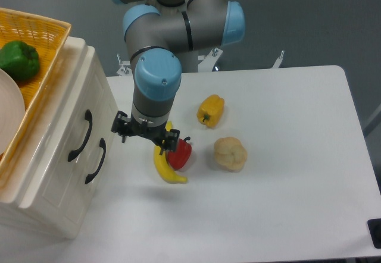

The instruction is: Slide open the top white drawer

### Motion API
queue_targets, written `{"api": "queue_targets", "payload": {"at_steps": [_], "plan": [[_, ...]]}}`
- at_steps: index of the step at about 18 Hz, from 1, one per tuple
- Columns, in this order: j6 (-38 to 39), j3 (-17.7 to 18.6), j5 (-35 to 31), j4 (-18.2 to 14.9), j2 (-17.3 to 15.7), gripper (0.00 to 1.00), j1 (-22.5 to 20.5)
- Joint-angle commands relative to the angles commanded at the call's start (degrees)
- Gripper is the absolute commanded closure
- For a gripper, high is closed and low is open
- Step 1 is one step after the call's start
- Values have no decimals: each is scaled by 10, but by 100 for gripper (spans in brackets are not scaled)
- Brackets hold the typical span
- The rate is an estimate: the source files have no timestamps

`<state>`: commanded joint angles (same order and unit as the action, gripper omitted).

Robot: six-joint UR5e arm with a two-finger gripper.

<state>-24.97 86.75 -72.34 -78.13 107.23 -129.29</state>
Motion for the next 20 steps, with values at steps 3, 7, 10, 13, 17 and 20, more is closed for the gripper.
{"api": "queue_targets", "payload": {"at_steps": [3,7,10,13,17,20], "plan": [[8,0,9,0,0,0,4],[12,0,26,1,-3,0,12],[31,0,36,4,-4,0,13],[34,0,47,4,-4,0,14],[59,0,57,5,-4,0,24],[72,0,62,6,-4,0,28]]}}
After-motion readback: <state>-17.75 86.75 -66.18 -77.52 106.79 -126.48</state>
